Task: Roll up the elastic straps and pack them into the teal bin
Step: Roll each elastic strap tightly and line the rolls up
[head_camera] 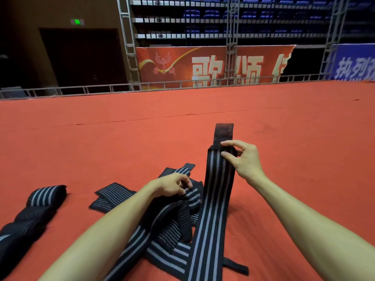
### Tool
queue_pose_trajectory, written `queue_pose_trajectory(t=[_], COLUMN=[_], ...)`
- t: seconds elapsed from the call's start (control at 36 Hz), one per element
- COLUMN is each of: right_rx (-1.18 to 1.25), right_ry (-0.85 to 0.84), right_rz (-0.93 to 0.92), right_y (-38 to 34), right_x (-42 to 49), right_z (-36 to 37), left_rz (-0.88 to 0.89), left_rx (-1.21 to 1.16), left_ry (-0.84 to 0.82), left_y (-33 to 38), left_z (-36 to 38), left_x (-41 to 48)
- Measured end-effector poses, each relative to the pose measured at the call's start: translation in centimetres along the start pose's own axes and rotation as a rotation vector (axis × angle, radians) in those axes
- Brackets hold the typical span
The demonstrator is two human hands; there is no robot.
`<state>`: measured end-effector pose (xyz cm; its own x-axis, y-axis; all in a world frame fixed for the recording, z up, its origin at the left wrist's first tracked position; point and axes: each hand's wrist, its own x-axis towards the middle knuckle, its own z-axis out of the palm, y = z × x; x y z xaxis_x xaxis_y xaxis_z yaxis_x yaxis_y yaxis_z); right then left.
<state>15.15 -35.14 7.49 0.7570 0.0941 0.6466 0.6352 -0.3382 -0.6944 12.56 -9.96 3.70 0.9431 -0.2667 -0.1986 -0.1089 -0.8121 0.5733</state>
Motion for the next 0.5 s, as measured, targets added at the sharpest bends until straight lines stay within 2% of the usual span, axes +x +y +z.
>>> queue_pose_trajectory(t=[0.11,0.25,0.33,0.44,0.5], right_rx=[0.003,0.014,0.026,0.021,0.016], right_ry=[-0.005,0.003,-0.002,-0.024,-0.031], right_rz=[-0.003,-0.019,-0.019,-0.033,-0.042], right_y=[-0.3,-0.8,-1.2,-2.0,-2.6], right_x=[0.0,0.1,0.1,0.1,0.3], right_z=[-0.1,0.2,0.7,1.3,1.3], left_rz=[-0.052,-0.114,-0.089,-0.079,-0.072], left_rx=[-0.037,-0.231,-0.288,-0.521,-0.515], left_ry=[-0.094,-0.047,-0.011,0.036,0.075], left_y=[-0.2,-0.6,-0.9,-1.0,-0.4], left_z=[-1.0,-2.6,-3.2,-3.7,-4.1], left_x=[-0.9,-2.6,-3.7,-4.8,-5.5])
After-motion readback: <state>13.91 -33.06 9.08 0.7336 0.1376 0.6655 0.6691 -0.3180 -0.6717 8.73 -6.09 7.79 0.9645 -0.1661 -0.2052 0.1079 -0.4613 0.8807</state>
